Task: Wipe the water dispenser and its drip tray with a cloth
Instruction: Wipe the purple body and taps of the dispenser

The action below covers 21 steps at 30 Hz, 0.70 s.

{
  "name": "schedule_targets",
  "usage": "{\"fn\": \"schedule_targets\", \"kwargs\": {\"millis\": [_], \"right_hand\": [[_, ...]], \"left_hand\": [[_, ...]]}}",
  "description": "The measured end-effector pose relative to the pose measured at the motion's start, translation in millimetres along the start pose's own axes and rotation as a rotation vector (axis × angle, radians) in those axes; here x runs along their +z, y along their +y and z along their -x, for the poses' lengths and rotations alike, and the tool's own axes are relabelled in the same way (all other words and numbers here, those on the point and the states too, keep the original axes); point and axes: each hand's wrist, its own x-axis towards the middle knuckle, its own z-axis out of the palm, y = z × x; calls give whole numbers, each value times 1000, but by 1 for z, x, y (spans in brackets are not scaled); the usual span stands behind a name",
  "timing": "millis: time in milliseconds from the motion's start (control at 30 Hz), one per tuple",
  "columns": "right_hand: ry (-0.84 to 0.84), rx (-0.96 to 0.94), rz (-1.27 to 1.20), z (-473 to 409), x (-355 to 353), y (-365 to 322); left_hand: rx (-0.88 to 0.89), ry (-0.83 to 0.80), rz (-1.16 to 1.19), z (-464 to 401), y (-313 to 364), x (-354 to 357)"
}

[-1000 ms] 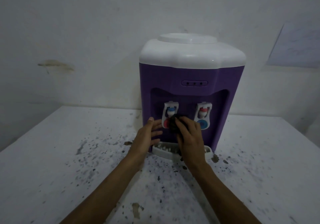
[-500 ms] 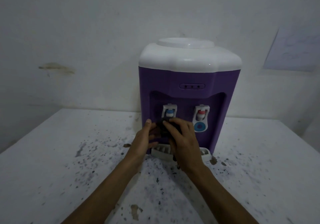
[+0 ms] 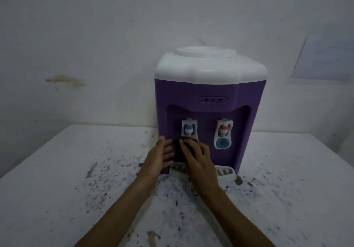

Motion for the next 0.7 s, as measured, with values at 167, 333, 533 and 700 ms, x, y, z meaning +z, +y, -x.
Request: {"fn": "schedule_targets", "kwargs": {"millis": [167,333,533,700], "right_hand": [[11,61,7,-1,-4,10],[54,113,-2,-1,-6,11],[98,179,-11,-3,-10,13],[7,185,-61,8,-11,13]], "left_hand": [[4,-45,-56,3,-1,-1],[10,-83,-63,5,-2,1],[26,-115,-104,5,-4,-1],[35,-108,-138,3,-3,-3]]}}
